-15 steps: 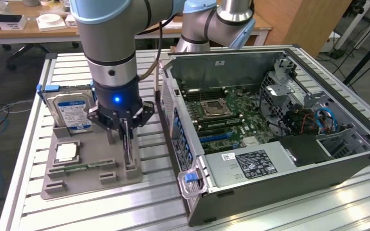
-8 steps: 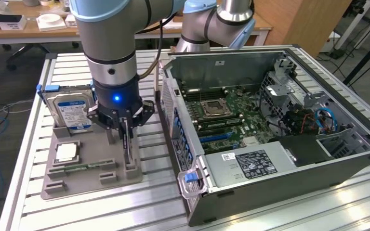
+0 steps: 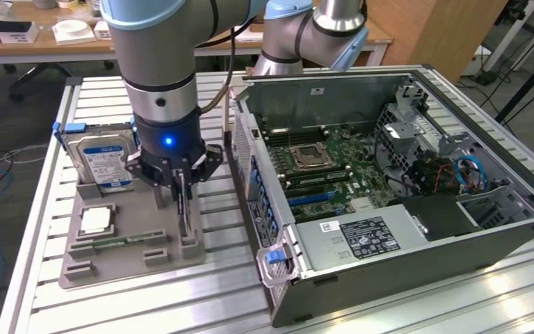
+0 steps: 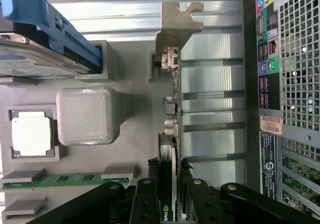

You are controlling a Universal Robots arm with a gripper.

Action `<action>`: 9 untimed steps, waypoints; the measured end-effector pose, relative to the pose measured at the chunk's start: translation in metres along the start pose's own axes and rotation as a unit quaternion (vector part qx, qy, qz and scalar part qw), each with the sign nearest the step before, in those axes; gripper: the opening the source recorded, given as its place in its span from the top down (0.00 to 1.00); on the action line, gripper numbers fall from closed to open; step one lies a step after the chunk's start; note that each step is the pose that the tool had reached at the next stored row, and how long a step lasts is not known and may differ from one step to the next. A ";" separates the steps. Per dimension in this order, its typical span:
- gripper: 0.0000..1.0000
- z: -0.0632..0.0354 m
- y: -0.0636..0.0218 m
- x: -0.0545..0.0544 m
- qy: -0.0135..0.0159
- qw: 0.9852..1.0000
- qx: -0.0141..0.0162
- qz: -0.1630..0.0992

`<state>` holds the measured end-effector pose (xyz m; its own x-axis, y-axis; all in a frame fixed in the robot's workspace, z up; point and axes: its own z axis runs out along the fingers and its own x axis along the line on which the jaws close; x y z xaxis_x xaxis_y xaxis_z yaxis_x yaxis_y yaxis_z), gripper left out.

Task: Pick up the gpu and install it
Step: 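Pick up the gpu and move the gpu toward the slot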

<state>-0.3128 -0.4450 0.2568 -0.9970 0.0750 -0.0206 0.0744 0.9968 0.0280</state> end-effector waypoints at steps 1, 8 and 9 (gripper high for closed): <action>0.73 -0.0009 0.0000 0.000 0.000 1.000 0.000 0.000; 0.73 -0.0071 0.0002 0.000 0.000 1.000 0.000 0.000; 0.73 -0.0080 0.0003 0.000 0.000 1.000 0.000 0.000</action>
<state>-0.3128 -0.4450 0.2648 -0.9970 0.0750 -0.0207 0.0744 0.9968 0.0282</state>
